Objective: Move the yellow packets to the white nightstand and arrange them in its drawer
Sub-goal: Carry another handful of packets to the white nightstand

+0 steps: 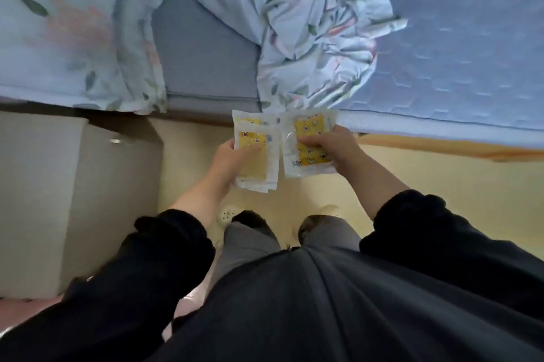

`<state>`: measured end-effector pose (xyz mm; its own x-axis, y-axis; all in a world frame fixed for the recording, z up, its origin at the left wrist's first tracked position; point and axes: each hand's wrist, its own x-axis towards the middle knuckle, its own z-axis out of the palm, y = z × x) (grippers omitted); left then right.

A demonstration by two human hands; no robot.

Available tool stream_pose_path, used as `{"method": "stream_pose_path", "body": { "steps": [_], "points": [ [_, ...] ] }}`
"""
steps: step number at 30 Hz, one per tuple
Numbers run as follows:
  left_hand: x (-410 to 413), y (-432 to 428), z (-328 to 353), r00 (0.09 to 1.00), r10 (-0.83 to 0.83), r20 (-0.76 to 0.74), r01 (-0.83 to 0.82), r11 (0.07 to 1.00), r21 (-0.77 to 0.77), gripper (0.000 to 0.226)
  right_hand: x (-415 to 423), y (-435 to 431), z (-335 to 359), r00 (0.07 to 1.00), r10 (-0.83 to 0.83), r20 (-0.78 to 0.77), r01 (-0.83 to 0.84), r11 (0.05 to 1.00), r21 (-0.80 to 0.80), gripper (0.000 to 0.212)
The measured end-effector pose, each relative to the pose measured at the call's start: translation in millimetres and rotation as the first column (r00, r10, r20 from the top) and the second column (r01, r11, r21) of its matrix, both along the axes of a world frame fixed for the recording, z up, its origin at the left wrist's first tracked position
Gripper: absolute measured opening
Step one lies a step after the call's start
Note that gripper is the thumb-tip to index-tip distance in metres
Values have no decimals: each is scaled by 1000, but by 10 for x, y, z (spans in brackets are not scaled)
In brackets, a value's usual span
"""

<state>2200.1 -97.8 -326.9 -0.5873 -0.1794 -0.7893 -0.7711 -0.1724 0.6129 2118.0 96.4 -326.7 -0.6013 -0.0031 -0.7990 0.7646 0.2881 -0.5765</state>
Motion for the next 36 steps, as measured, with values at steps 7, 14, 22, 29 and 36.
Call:
{"method": "stream_pose_path", "body": {
  "steps": [7,14,22,29,36],
  "points": [
    [-589,1998,-30,947,-321,-10,321,947,-3,16,72,2207,-91,966,-258,27,257,966,29,43],
    [-1066,4058,144,788,-614,-45,610,789,-71,8,385,4185,66,819,-570,-57,572,819,31,35],
    [-1445,6090,196,402,-913,-77,907,408,-104,23,864,5881,237,464,-874,-141,878,475,-56,21],
    [-1865,8018,93,162,-984,-71,984,166,-65,51,796,7380,225,237,-965,-115,968,245,-55,36],
    [-2298,9828,168,41,-998,-43,995,45,-90,66,453,8904,455,178,-978,-107,984,179,5,34]
  ]
}}
